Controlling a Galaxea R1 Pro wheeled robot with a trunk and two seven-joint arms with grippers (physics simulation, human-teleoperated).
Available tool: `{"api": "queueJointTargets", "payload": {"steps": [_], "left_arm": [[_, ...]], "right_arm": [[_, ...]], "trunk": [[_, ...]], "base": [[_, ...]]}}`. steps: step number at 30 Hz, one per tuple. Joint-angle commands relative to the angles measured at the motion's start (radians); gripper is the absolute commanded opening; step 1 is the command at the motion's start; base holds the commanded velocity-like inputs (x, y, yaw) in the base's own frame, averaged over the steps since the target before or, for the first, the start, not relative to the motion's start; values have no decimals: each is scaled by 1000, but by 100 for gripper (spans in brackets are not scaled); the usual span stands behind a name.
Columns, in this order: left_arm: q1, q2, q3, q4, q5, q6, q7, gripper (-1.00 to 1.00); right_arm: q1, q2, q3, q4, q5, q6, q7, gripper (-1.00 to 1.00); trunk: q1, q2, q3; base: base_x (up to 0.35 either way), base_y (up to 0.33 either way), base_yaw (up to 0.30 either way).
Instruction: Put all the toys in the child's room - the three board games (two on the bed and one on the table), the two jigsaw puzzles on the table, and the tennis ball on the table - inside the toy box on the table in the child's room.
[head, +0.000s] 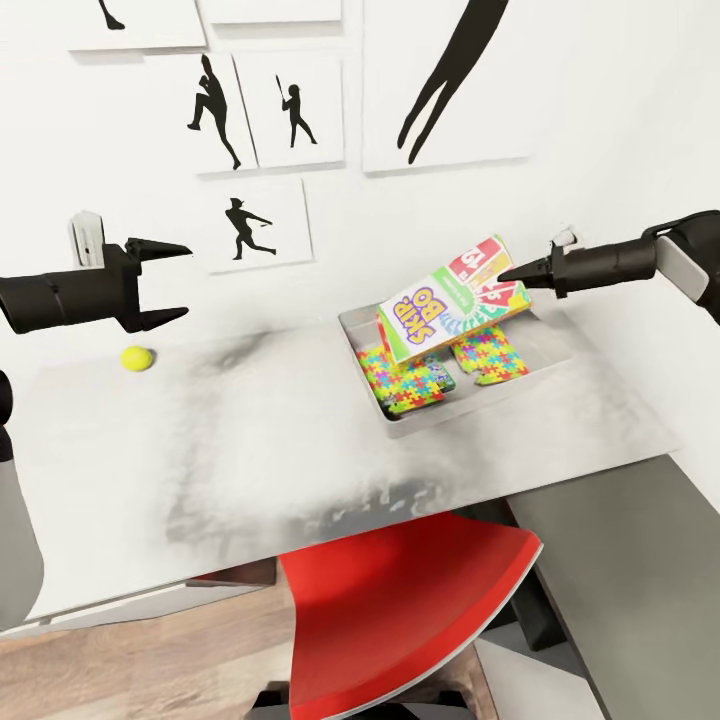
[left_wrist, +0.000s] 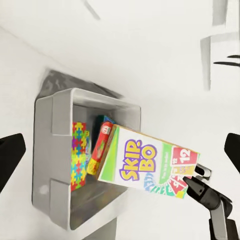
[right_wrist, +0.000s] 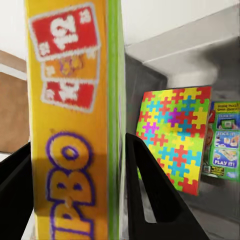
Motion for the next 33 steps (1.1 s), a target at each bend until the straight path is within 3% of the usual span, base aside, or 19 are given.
{"api": "queueJointTargets", "payload": {"steps": [1, 7, 11, 19, 33], "left_arm": [[-1, 0, 1, -1, 8, 6, 10, 100], [-8, -3, -1, -4, 8, 0, 10, 100], [-43, -26, -4, -6, 8, -3, 12, 100], [-117, -99, -10, -9, 8, -4, 16, 100], [-144, -139, -13, -7, 8, -8, 16, 100]], "right_arm": [[-1, -1, 7, 5, -6, -5, 3, -100], [-1, -24, 8, 19, -7, -46, 13, -100], [0, -29, 9, 19, -9, -70, 29, -100], [1, -33, 19, 22, -5, -115, 125, -100], [5, -25, 26, 16, -3, -150, 134, -100]], "trunk": [[1, -2, -2], [1, -2, -3], [1, -2, -8], [1, -2, -20], [1, -2, -42]], "base": [[0, 0, 0], [0, 0, 0], [0, 0, 0], [0, 0, 0], [0, 0, 0]]}}
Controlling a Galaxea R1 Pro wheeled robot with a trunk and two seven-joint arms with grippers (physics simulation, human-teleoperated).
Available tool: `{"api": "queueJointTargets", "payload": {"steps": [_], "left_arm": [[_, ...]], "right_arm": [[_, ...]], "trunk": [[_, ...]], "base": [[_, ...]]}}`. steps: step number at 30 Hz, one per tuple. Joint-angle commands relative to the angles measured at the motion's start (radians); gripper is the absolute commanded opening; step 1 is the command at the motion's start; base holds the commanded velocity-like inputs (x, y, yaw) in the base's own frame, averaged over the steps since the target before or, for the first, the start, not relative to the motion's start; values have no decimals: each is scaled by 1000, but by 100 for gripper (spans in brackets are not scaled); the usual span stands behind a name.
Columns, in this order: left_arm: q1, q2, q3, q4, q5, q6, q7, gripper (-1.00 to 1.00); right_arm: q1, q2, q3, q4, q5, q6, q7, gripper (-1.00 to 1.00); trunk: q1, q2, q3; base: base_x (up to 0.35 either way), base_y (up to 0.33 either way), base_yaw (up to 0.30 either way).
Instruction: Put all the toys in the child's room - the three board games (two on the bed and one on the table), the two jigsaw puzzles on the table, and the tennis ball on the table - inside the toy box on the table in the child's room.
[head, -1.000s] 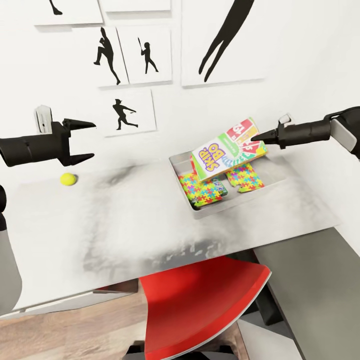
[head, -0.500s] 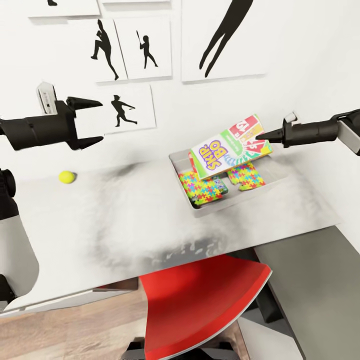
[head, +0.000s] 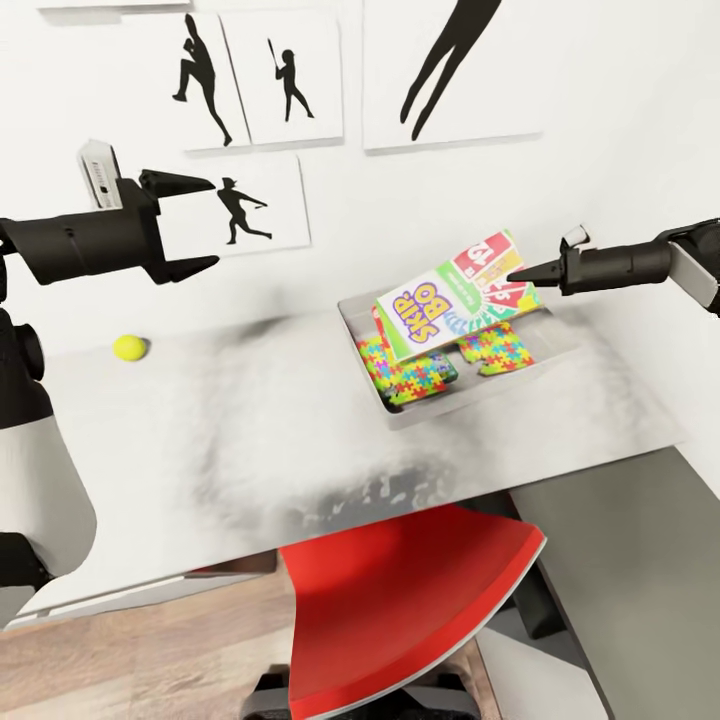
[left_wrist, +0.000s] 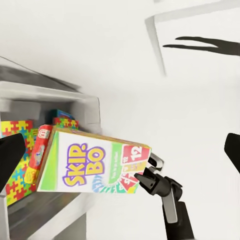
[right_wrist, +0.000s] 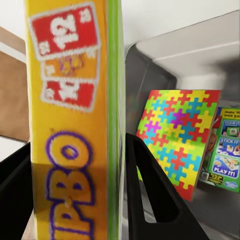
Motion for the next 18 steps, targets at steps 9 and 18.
{"api": "queueJointTargets", "payload": {"steps": [9, 18], "left_arm": [[-3, -5, 2, 1, 8, 6, 11, 100], [-3, -5, 3, 2, 8, 6, 12, 100]], "right_arm": [[0, 10, 9, -4, -6, 8, 32, -100], [0, 9, 9, -5, -5, 8, 45, -100]], "trunk": [[0, -2, -16], [0, -2, -30]], "base": [[0, 0, 0], [0, 0, 0]]}}
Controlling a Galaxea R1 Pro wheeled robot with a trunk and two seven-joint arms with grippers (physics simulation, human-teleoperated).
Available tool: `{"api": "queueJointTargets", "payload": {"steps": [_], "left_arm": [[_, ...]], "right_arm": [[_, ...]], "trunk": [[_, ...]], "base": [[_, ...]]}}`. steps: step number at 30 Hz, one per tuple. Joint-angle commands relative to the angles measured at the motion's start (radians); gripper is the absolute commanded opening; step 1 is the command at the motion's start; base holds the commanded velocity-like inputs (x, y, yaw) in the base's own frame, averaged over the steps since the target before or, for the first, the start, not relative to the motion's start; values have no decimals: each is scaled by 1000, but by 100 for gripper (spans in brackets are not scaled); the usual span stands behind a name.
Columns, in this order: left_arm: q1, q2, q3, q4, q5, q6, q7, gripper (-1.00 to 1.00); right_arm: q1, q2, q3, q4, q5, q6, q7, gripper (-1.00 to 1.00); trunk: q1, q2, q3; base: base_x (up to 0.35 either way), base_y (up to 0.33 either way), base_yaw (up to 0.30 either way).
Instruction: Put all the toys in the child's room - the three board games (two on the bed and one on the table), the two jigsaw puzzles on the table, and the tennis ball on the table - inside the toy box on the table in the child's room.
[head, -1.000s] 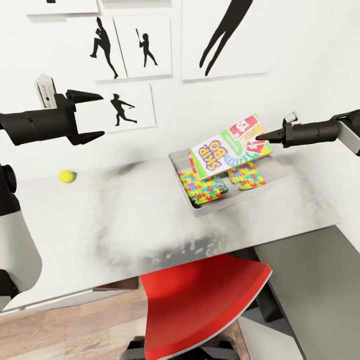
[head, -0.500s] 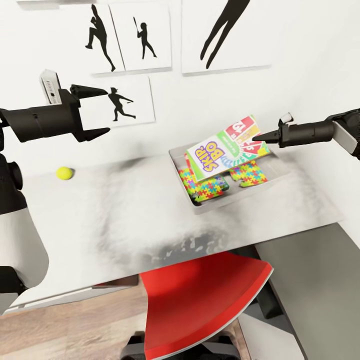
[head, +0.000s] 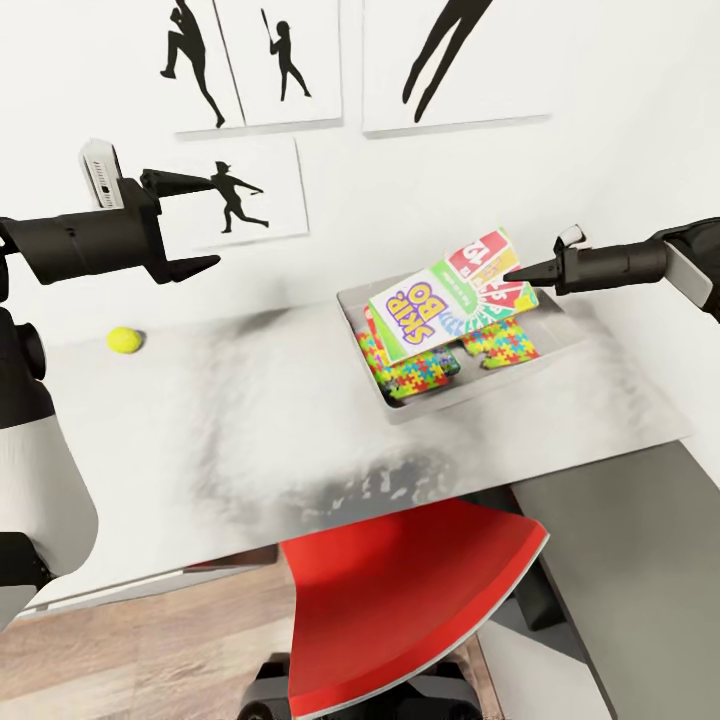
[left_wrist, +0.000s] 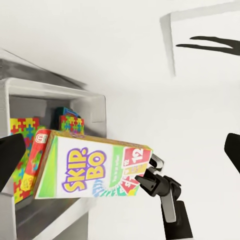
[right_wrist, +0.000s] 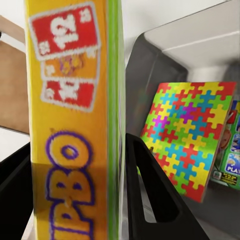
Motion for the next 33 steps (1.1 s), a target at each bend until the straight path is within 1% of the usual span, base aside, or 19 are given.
{"api": "queueJointTargets", "payload": {"steps": [1, 7, 11, 15, 21, 33], "left_arm": [[-1, 0, 2, 0, 8, 6, 10, 100], [1, 0, 0, 0, 8, 6, 10, 100], [0, -1, 0, 0, 8, 6, 10, 100], [0, -1, 0, 0, 8, 6, 10, 100], [0, -1, 0, 0, 8, 6, 10, 100], [-1, 0, 1, 0, 8, 6, 10, 100]], "right_arm": [[-1, -1, 6, -1, -6, 10, 7, -100], [-1, -1, 7, -1, 0, 10, 25, -100], [-1, -2, 7, -1, 26, 10, 28, -100], [-1, -1, 7, -1, 39, 10, 29, -100], [-1, -1, 6, -1, 48, 10, 29, -100], [-1, -1, 6, -1, 52, 10, 29, -100]], "trunk": [[0, -2, -3], [0, -2, -13], [0, -2, -19], [0, -2, -25], [0, -2, -35], [0, -2, -54]], "base": [[0, 0, 0], [0, 0, 0], [0, 0, 0], [0, 0, 0], [0, 0, 0], [0, 0, 0]]}}
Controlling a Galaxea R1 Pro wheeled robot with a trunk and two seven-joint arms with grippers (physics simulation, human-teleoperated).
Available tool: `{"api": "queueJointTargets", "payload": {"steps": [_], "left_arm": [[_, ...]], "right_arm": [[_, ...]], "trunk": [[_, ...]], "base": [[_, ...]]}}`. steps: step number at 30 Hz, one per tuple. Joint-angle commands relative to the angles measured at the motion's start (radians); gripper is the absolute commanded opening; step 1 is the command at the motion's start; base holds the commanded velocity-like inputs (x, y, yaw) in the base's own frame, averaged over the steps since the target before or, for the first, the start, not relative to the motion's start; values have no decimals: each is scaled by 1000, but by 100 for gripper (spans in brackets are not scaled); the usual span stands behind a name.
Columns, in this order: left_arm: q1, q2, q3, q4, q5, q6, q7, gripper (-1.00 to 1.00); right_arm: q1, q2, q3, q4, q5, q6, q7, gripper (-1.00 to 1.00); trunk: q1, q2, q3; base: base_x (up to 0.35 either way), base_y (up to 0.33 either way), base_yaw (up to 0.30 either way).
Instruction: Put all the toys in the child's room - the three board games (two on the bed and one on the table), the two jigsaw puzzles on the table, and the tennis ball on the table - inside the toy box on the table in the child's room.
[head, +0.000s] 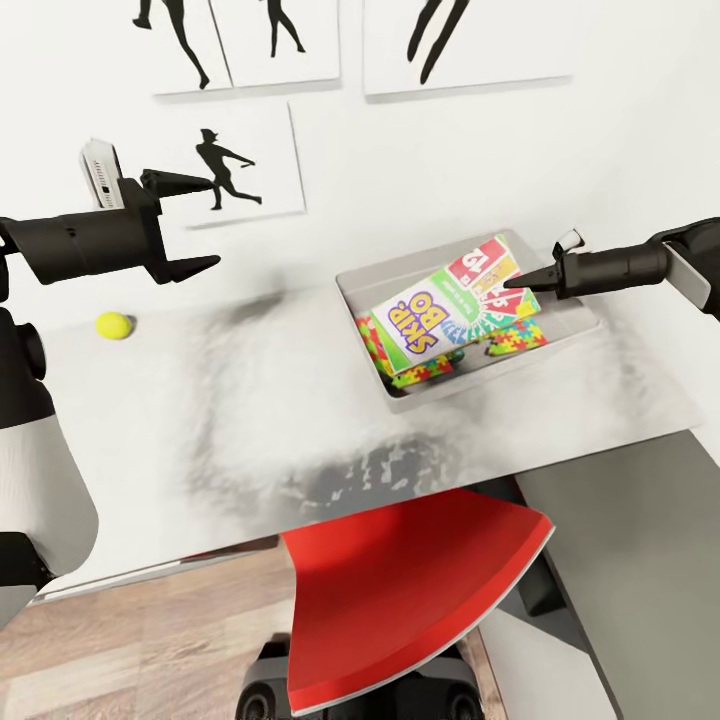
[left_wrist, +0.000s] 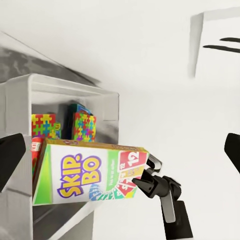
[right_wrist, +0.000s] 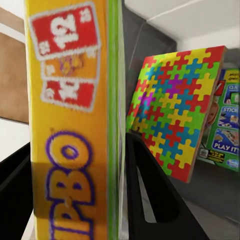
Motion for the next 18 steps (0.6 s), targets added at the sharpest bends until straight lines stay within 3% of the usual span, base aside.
{"api": "queueJointTargets", "payload": {"steps": [1, 12, 13, 18], "left_arm": [[-5, -1, 2, 0, 8, 6, 10, 100], [-7, -2, 2, 0, 8, 6, 10, 100], [-7, -2, 2, 0, 8, 6, 10, 100], [-7, -2, 2, 0, 8, 6, 10, 100]], "right_arm": [[-1, -1, 5, -1, -7, 11, 2, -100], [-1, -1, 5, 0, -7, 11, 1, -100], [-1, -1, 5, 0, -7, 11, 1, 100], [-1, -1, 5, 1, -7, 12, 0, 100]], "trunk": [[0, -2, -3], [0, -2, -17], [0, -2, -17], [0, -2, -17]], "base": [[0, 0, 0], [0, 0, 0], [0, 0, 0], [0, 0, 0]]}}
